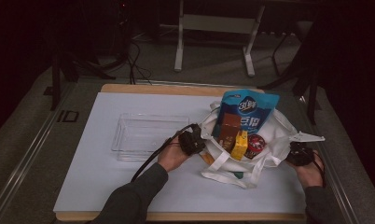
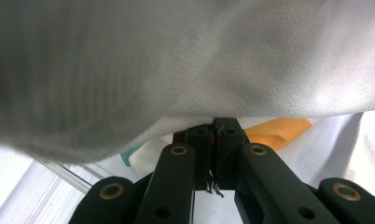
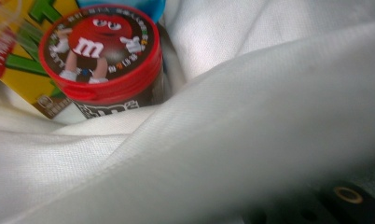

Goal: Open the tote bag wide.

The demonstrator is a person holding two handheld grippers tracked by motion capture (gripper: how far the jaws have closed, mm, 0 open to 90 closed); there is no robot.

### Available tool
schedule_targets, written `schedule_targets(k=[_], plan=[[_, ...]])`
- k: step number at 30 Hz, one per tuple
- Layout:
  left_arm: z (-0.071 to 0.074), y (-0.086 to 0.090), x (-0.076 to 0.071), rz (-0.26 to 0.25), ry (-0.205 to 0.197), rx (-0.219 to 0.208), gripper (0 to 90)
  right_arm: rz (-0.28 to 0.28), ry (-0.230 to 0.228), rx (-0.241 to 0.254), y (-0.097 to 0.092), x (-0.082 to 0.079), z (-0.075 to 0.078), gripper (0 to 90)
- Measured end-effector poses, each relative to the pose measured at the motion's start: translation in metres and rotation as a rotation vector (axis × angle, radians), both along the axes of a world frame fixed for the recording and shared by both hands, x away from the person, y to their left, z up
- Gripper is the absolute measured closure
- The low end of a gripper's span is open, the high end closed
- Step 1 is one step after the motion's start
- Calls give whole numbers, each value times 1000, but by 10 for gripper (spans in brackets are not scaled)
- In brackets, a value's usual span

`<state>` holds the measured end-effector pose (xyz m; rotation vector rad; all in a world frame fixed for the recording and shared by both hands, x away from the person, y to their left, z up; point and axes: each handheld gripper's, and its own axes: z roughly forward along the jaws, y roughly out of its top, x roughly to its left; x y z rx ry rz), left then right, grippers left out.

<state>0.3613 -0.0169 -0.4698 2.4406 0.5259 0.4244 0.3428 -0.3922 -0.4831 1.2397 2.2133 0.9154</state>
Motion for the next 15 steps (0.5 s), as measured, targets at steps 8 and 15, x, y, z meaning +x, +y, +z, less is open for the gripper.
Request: schedule_targets(k=[8,15], plan=[[-2,-6,3,6,29,53,876,-12,40,-44,6,1,-12,871],[2,4,3,-10,53,-14,758,-12,34,-50,5,-1,-3,803]])
